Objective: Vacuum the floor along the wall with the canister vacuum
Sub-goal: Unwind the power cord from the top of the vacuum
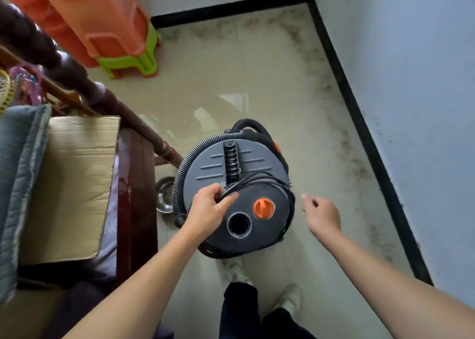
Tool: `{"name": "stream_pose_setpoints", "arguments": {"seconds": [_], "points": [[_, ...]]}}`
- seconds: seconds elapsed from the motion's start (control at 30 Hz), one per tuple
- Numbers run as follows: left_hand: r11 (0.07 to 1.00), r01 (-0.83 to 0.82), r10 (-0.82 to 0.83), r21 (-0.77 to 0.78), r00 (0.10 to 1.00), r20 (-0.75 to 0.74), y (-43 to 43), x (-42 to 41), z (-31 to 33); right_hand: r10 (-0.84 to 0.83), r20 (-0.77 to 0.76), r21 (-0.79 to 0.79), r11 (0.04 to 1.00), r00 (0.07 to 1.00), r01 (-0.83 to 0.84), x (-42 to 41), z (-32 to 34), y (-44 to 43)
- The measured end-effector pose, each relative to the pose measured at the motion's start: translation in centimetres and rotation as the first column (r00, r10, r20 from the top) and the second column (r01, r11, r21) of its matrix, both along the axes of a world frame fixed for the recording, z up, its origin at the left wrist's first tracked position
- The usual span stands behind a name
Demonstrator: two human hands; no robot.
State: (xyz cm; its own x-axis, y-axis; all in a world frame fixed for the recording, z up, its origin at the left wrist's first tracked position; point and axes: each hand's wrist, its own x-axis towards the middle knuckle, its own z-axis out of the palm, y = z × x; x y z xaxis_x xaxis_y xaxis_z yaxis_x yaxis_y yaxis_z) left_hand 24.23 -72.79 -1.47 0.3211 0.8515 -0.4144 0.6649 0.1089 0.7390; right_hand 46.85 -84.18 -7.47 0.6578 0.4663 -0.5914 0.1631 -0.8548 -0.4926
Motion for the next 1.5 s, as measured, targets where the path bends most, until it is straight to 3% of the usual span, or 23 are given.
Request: {"name": "stream_pose_setpoints", "arguments": {"seconds": [0.03, 0.07, 0.13, 0.2, 0.27, 0.37, 0.5, 0.6, 0.67, 0.73, 0.93, 1.03, 1.13, 1.23, 1.37, 1.43, 1.5], "points": [[0.998, 0.036, -0.035, -0.053, 0.999, 0.028, -0.9, 0.8, 1.4, -0.159, -0.181, 0.022, 0.986, 0.971, 0.165, -0.2, 1.3, 0.3], [0.992, 0.070, -0.065, -0.102, 0.996, 0.057, -1.9, 1.6, 2.7, -0.285, -0.385, -0.006, 0.952, 0.878, 0.307, -0.3, 2.5, 0.6], [0.968, 0.117, -0.086, -0.222, 0.986, 0.143, -3.4, 3.0, 5.3, -0.366, -0.698, -0.082, 0.894, 0.615, 0.439, -0.2, 5.0, 1.2], [0.928, 0.168, -0.091, -0.333, 0.968, 0.234, -4.0, 3.9, 7.7, -0.360, -0.844, -0.092, 0.827, 0.397, 0.555, 0.4, 7.4, 1.8], [0.902, 0.227, -0.122, -0.367, 0.950, 0.288, -4.0, 4.5, 10.0, -0.343, -0.885, -0.074, 0.772, 0.315, 0.632, 1.0, 9.7, 2.3], [0.892, 0.241, -0.108, -0.383, 0.935, 0.336, -3.7, 5.3, 12.8, -0.320, -0.876, -0.007, 0.755, 0.360, 0.655, 2.0, 13.1, 2.4], [0.881, 0.019, 0.184, -0.473, 0.907, 0.379, -3.1, 6.1, 14.7, -0.312, -0.778, 0.074, 0.817, 0.546, 0.572, 4.3, 16.0, 1.3], [0.842, -0.117, 0.356, -0.527, 0.854, 0.380, -2.4, 6.4, 15.9, -0.346, -0.770, 0.077, 0.784, 0.536, 0.616, 6.5, 17.7, -0.1], [0.826, -0.171, 0.412, -0.537, 0.834, 0.367, -1.9, 6.6, 16.6, -0.366, -0.800, 0.058, 0.741, 0.475, 0.669, 7.9, 18.7, -0.8], [0.803, -0.217, 0.469, -0.556, 0.805, 0.363, -1.6, 6.8, 17.4, -0.341, -0.812, 0.052, 0.766, 0.473, 0.641, 9.2, 19.6, -1.5], [0.808, -0.294, 0.496, -0.510, 0.808, 0.318, 0.0, 6.4, 18.5, -0.259, -0.664, 0.145, 0.876, 0.702, 0.460, 13.3, 22.3, -1.9], [0.699, -0.323, 0.614, -0.638, 0.729, 0.303, 1.1, 6.9, 18.6, -0.193, -0.512, 0.206, 0.919, 0.837, 0.337, 14.4, 23.7, -0.7], [0.585, -0.340, 0.721, -0.737, 0.633, 0.280, 2.2, 8.1, 18.6, -0.082, -0.406, 0.239, 0.952, 0.910, 0.192, 12.0, 24.0, 0.7], [0.508, -0.334, 0.788, -0.794, 0.553, 0.271, 3.5, 9.0, 18.5, 0.076, -0.493, 0.235, 0.971, 0.867, 0.049, 7.6, 22.6, 1.5], [0.438, -0.308, 0.854, -0.844, 0.437, 0.284, 5.1, 9.2, 18.6, 0.317, -0.620, 0.250, 0.947, 0.718, -0.203, 2.2, 19.3, 2.6], [0.413, -0.280, 0.874, -0.867, 0.388, 0.292, 5.8, 8.8, 18.6, 0.433, -0.602, 0.253, 0.900, 0.671, -0.354, -0.7, 17.6, 3.1], [0.412, -0.283, 0.871, -0.866, 0.400, 0.284, 6.5, 7.9, 18.3, 0.517, -0.507, 0.197, 0.848, 0.689, -0.492, -3.0, 16.2, 3.3]]}}
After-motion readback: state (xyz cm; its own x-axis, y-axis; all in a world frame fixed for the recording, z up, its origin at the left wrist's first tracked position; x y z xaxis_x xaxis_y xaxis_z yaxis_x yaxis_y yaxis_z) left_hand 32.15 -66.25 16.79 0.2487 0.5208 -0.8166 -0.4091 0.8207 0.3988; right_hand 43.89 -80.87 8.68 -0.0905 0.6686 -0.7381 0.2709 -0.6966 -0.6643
